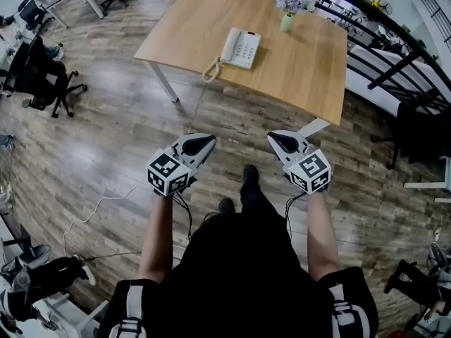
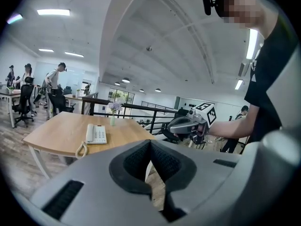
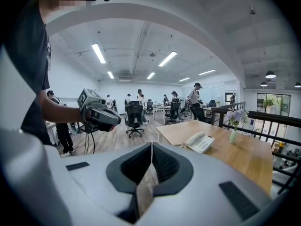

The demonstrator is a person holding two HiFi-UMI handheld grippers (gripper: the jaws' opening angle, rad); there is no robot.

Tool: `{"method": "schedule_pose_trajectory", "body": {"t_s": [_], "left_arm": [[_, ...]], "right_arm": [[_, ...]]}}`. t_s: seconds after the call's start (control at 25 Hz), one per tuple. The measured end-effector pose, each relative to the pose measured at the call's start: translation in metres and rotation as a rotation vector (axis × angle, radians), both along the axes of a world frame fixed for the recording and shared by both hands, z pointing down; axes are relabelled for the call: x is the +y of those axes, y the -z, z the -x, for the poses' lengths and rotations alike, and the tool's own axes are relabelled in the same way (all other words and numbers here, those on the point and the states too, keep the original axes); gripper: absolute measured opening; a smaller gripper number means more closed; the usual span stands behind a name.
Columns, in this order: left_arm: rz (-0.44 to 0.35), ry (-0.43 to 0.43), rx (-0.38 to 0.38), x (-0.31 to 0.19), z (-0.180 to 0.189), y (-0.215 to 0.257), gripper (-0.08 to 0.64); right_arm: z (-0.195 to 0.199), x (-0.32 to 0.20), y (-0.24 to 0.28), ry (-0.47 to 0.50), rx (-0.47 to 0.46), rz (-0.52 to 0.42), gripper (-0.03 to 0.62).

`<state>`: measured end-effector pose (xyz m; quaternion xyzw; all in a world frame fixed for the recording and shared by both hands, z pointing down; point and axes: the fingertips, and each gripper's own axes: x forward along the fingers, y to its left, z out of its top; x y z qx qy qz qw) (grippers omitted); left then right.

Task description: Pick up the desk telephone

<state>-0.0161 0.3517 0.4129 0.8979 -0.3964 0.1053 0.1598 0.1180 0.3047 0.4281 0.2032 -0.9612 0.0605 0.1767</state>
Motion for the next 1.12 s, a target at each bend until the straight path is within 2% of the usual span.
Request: {"method": "schedule_pose_trajectory", "body": {"t_s": [0.12, 0.44, 0.64, 0.84, 1.12], "left_arm": [[0.027, 0.023, -0.007, -0.012, 0.006, -0.003, 0.021], [-0.003, 0.086, 0.04, -0.065, 0.008, 0.004, 0.021], [0.005, 0.114, 0.045, -0.093, 0.005, 0.002, 0.021], [0.001, 0.143, 0.139, -0.118, 0.001, 0.014, 0.021], [0.009, 0.206, 0.117, -0.154, -0.004, 0.006, 0.021]], "right_arm": [[0.0, -0.019, -0.002, 0.003, 0.004, 0.008, 0.025], [-0.003, -0.062, -0.016, 0.062, 0.022, 0.021, 0.026], [-0.013, -0.093, -0.022, 0.071, 0.006, 0.051, 0.026], [-0.02, -0.119, -0.032, 0.092, -0.007, 0.086, 0.026], [-0.026, -0.16, -0.042, 0.144, 0.0, 0.093, 0.026]]}}
